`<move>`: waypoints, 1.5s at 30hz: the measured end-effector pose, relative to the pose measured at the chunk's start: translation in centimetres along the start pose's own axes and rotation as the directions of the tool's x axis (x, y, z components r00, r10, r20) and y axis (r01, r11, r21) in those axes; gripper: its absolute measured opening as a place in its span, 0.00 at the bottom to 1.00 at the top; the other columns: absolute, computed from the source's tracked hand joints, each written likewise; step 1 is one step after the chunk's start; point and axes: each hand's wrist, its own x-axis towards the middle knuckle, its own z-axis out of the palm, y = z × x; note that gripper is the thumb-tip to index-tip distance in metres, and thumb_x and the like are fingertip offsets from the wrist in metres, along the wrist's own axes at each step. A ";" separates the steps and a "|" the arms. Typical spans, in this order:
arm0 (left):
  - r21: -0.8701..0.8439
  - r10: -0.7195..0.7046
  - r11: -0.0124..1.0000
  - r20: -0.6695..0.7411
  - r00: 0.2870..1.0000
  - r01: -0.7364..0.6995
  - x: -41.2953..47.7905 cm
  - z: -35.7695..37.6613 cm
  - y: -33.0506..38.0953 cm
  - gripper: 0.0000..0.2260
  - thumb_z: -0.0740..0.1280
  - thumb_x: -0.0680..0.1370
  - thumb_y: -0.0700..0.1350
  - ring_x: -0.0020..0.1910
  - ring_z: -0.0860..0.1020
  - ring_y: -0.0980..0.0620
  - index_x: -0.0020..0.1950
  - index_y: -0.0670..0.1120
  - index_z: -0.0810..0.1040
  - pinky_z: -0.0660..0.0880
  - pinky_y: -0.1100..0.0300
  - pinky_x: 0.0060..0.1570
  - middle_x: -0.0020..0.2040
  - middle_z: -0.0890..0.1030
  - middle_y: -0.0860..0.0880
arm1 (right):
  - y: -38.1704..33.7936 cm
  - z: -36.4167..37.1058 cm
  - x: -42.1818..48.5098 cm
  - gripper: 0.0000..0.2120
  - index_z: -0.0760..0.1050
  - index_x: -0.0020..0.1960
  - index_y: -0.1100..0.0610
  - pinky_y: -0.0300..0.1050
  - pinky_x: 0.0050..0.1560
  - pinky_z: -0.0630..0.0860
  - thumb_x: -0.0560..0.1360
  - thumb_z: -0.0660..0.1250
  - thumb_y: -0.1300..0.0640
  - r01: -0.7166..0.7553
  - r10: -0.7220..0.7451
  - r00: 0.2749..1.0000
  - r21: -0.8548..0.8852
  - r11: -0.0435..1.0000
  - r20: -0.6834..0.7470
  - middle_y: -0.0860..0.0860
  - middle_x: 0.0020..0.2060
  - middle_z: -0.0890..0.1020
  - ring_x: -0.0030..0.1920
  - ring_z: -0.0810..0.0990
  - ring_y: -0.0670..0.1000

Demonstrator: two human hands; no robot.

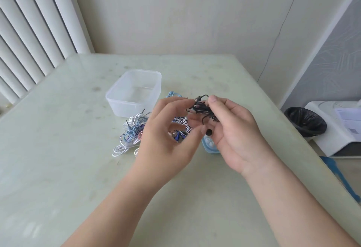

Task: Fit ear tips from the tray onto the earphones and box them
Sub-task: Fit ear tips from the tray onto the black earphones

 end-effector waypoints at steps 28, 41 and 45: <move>-0.349 -0.349 0.889 -0.098 0.932 0.297 0.4 -0.5 1.7 0.05 0.71 0.81 0.40 0.51 0.86 0.47 0.51 0.47 0.87 0.82 0.51 0.55 0.48 0.89 0.48 | 1.5 0.4 -1.0 0.06 0.77 0.46 0.60 0.39 0.51 0.80 0.78 0.68 0.70 0.306 -0.275 0.951 -0.300 0.904 0.142 0.51 0.51 0.88 0.54 0.86 0.49; -0.324 -0.354 0.892 -0.067 0.933 0.315 0.4 -0.5 1.4 0.11 0.71 0.80 0.38 0.53 0.86 0.47 0.60 0.49 0.85 0.82 0.49 0.57 0.50 0.88 0.49 | 0.7 0.1 -0.5 0.23 0.78 0.65 0.54 0.40 0.48 0.79 0.77 0.65 0.75 0.167 -0.151 0.985 -0.216 0.962 0.086 0.57 0.49 0.87 0.51 0.86 0.54; -0.305 -0.340 0.900 -0.050 0.939 0.310 0.4 -0.5 1.3 0.09 0.74 0.78 0.40 0.54 0.86 0.46 0.58 0.47 0.85 0.81 0.50 0.58 0.50 0.88 0.48 | 0.7 0.1 -0.4 0.13 0.81 0.60 0.55 0.46 0.49 0.78 0.77 0.71 0.65 0.138 -0.133 0.990 -0.162 0.977 0.041 0.56 0.44 0.87 0.47 0.85 0.53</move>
